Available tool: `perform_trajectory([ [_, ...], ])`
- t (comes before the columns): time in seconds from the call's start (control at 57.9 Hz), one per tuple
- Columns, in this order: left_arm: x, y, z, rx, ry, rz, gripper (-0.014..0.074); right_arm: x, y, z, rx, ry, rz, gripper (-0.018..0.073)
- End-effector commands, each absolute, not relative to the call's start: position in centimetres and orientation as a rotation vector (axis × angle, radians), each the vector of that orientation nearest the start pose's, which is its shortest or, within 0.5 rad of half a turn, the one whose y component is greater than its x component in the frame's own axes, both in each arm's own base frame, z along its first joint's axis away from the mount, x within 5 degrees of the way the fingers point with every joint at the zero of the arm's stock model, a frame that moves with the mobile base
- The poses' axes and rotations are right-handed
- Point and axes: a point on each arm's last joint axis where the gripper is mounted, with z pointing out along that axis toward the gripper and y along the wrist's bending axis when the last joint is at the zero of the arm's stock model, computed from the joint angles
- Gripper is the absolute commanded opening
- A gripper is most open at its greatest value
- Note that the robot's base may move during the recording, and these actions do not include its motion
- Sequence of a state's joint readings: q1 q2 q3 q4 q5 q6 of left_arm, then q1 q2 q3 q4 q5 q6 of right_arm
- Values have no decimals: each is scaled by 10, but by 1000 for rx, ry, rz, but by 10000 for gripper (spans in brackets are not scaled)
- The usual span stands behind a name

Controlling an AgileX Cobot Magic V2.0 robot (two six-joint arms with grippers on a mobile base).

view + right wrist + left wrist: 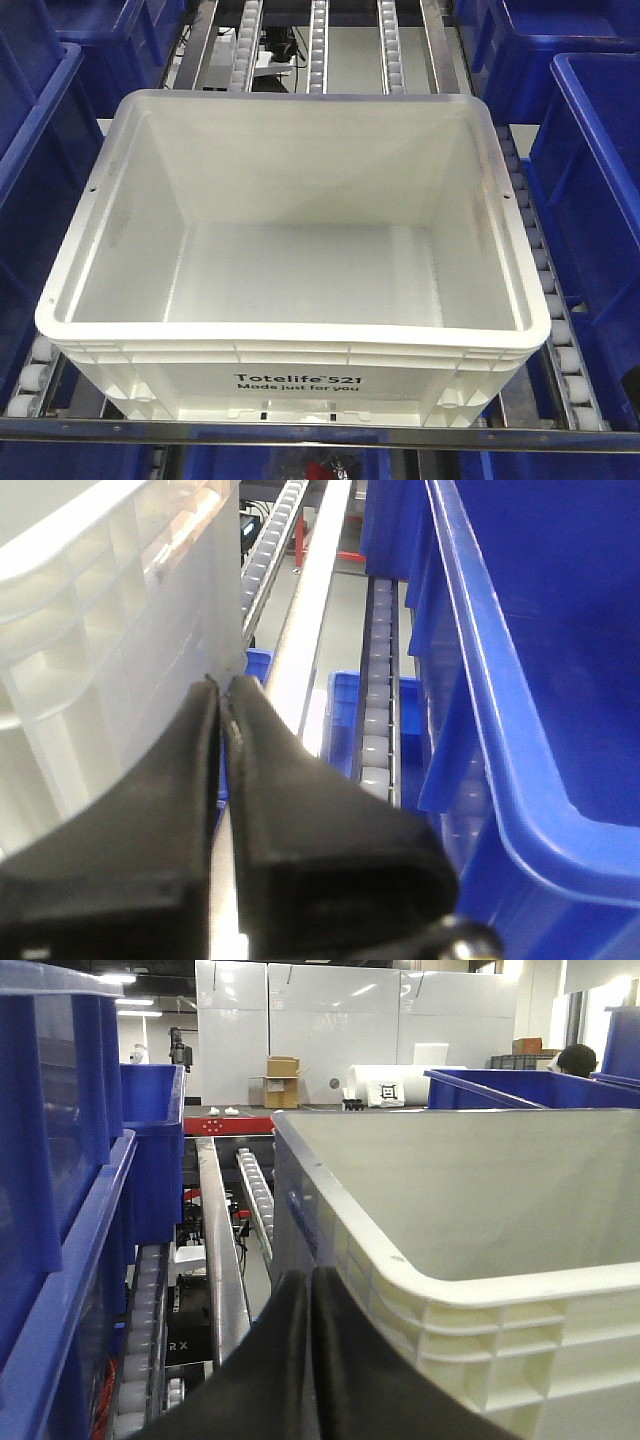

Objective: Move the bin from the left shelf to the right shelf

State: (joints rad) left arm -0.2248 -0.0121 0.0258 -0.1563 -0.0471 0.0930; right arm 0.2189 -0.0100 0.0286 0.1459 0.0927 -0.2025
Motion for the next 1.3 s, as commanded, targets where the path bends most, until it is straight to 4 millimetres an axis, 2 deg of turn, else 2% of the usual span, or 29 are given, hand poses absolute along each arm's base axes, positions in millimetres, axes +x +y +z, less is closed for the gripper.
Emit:
perform_trajectory([
  [0.0, 54, -11, 210, 88, 1382, -244, -6, 55, 13, 197, -214, 1512, 129, -8],
  [0.916, 54, -11, 211, 117, 1371, -207, -6, 55, 12, 198, -211, 1504, 129, -8],
  [1.019, 52, -9, 218, 97, 1296, -205, -6, 55, 12, 202, -182, 1457, 143, -8],
  [1.158, 49, -7, 231, 61, 1200, -227, -6, 55, 9, 209, -33, 1400, 275, -8],
  [1.279, 46, -7, 245, 66, 1202, -237, -6, 54, 8, 215, 56, 1384, 368, -8],
])
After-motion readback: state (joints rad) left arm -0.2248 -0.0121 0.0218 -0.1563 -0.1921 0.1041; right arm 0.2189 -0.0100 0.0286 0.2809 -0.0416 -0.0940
